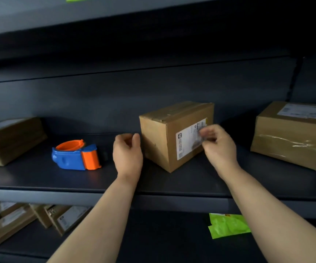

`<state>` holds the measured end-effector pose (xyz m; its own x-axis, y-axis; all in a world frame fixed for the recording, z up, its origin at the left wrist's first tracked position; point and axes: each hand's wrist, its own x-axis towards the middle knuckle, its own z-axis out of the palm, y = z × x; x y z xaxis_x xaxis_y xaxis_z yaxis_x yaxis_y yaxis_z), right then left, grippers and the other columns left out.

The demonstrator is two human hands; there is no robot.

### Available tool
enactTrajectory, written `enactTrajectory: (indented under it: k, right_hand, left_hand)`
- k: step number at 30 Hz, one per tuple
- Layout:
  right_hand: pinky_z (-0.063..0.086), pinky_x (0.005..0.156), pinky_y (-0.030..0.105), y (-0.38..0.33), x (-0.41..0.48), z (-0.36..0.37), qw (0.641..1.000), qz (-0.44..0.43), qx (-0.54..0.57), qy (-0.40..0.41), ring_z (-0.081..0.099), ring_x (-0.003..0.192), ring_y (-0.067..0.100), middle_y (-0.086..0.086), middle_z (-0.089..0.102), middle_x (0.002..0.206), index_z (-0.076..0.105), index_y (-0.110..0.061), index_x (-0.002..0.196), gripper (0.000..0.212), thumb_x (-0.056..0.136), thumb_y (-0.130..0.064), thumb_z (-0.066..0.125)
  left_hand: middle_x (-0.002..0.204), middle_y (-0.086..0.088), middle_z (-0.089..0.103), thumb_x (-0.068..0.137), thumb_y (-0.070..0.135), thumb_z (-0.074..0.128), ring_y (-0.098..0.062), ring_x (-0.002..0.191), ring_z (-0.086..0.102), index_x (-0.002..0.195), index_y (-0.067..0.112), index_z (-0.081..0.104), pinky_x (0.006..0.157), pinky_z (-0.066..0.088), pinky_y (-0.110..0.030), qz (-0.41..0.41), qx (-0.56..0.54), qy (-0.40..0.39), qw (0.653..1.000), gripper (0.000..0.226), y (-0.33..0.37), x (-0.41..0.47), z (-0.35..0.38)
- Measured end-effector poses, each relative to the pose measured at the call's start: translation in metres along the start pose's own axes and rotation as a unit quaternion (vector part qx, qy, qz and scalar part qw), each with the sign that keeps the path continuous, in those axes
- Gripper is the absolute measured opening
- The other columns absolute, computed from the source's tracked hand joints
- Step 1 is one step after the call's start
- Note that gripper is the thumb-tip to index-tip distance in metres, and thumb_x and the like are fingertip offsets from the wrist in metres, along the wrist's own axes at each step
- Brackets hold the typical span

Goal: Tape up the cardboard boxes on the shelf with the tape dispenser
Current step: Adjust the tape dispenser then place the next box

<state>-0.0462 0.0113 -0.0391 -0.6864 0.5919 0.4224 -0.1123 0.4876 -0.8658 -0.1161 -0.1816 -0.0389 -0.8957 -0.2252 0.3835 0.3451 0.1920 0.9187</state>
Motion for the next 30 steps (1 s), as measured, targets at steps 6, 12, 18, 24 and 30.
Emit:
enactTrajectory:
  k: [6, 12, 18, 24, 30]
  right_hand:
    - [0.029, 0.116, 0.046, 0.013, 0.014, 0.004, 0.987, 0.115, 0.033, -0.106, 0.034, 0.139, 0.018, -0.004, 0.035, 0.152, 0.013, -0.031, 0.153, 0.093, 0.08, 0.006, 0.055]
    - [0.039, 0.109, 0.042, 0.014, 0.018, 0.007, 0.995, 0.101, -0.001, -0.009, 0.045, 0.127, 0.018, -0.001, 0.048, 0.134, 0.027, -0.022, 0.148, 0.086, 0.076, 0.01, 0.06]
    - [0.021, 0.119, 0.039, 0.003, 0.047, 0.005, 0.981, 0.174, 0.032, -0.08, 0.018, 0.147, 0.023, 0.003, 0.013, 0.162, -0.002, -0.025, 0.155, 0.096, 0.086, 0.006, 0.057]
    - [0.045, 0.076, 0.023, 0.0, 0.059, 0.004, 0.969, 0.195, 0.125, -0.087, 0.057, 0.116, 0.022, -0.002, 0.066, 0.109, 0.057, -0.015, 0.121, 0.052, 0.075, 0.011, 0.055]
    - [0.048, 0.087, 0.028, 0.005, 0.031, 0.002, 0.968, 0.098, 0.21, -0.098, 0.061, 0.107, 0.007, -0.011, 0.065, 0.118, 0.054, -0.04, 0.126, 0.051, 0.085, -0.015, 0.069]
  left_hand:
    - [0.097, 0.007, 0.067, 0.1, 0.023, 0.045, -0.01, 0.094, 0.064, 0.101, 0.027, 0.064, 0.09, 0.053, -0.043, 0.083, -0.026, -0.106, 0.991, 0.019, -0.006, -0.003, 0.004]
    - [0.125, 0.019, 0.055, 0.096, 0.051, 0.048, 0.004, 0.115, 0.05, 0.133, 0.03, 0.05, 0.101, 0.037, -0.025, 0.02, -0.084, -0.201, 0.976, 0.044, 0.003, -0.008, 0.002]
    - [0.151, 0.01, 0.032, 0.073, 0.058, 0.073, -0.008, 0.137, 0.031, 0.151, 0.027, 0.023, 0.112, 0.03, -0.03, 0.016, 0.04, -0.243, 0.969, 0.097, -0.004, -0.005, 0.008]
    - [0.14, 0.008, 0.047, 0.086, 0.053, 0.06, -0.011, 0.129, 0.045, 0.141, 0.032, 0.042, 0.111, 0.036, -0.037, -0.011, 0.001, -0.214, 0.977, 0.062, -0.01, 0.005, 0.014]
    - [0.111, 0.002, 0.064, 0.092, 0.047, 0.057, -0.012, 0.102, 0.061, 0.114, 0.021, 0.057, 0.092, 0.048, -0.03, -0.028, -0.102, -0.012, 0.994, 0.033, -0.007, 0.012, 0.006]
